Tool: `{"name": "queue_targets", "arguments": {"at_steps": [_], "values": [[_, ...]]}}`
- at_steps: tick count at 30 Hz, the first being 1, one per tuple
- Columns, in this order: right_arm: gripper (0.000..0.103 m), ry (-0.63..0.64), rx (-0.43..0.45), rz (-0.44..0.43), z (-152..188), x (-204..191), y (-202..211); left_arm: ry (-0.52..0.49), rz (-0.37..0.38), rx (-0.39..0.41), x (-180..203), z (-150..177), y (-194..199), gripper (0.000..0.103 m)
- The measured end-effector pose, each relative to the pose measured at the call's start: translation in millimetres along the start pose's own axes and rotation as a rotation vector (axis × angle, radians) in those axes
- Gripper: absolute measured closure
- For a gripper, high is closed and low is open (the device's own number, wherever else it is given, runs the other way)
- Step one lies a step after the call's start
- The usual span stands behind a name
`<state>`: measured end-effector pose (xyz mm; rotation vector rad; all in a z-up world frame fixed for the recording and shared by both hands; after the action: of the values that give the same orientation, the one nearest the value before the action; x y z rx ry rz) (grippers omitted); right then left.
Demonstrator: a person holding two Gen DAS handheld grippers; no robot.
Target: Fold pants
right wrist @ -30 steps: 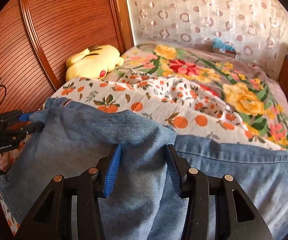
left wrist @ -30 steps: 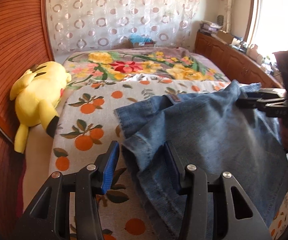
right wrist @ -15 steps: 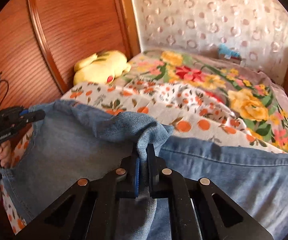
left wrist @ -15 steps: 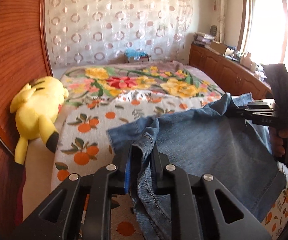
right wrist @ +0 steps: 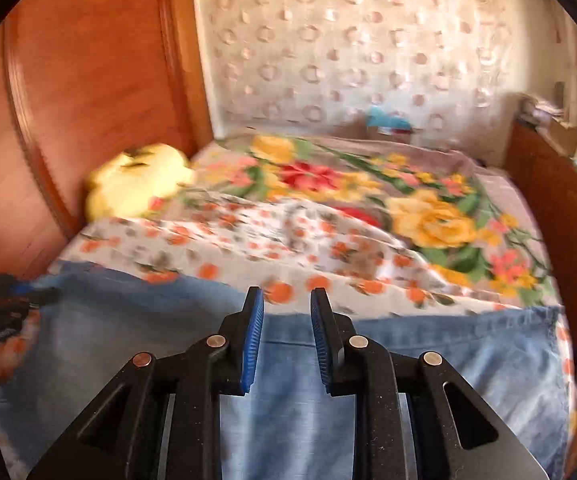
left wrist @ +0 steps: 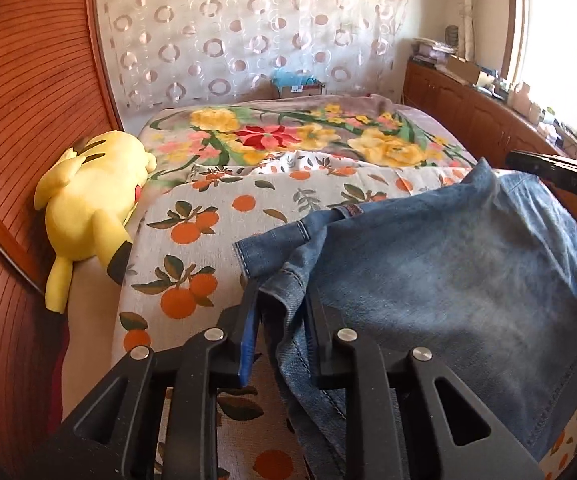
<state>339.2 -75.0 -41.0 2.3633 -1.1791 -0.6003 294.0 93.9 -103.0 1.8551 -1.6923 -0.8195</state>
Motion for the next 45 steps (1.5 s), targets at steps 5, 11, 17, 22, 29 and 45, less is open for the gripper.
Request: {"name": "queue_targets", "arguments": {"at_steps": [5, 11, 17, 22, 29, 45], "values": [[0.078, 0.057, -0.061, -0.171, 3.3, -37.2, -13.0, 0.043, 0.036, 0.078, 0.0, -9.2, 31.2, 0.068], [0.078, 0.041, -0.191, -0.092, 2.0, -13.4, -65.3, 0.0, 0.08, 0.128, 22.0, -14.0, 59.7, 0.064], [0.078, 0.032, -0.185, -0.088, -11.4, -9.6, -75.0, -0.035, 0.093, 0.052, 36.6, -1.6, 44.6, 0.062], [0.078, 0.054, -0.151, -0.121, 18.2, -11.9, -24.6, -0.031, 0.105, 0.031, 44.7, 23.4, 56.7, 0.062], [0.078, 0.062, -0.139, -0.124, 80.8, -29.1, 47.9, -0.057, 0.087, -0.024, 51.7, 62.6, 70.9, 0.062], [0.078, 0.093, -0.159, -0.074, 143.5, -65.4, 115.1, -0.044, 0.022, -0.024, 39.1, 88.1, 74.5, 0.062]]}}
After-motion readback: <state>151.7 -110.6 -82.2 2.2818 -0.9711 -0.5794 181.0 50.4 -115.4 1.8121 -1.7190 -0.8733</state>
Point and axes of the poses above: each gripper's, at about its wrist camera, not at the fingertips, and y roughly against the way its jaws point, x to its right, z to its underside, the point moved 6 cm from there along -y, roughly the way its jaws point, and after that the axes turned 10 degrees about -z, right-handed, at the moved point
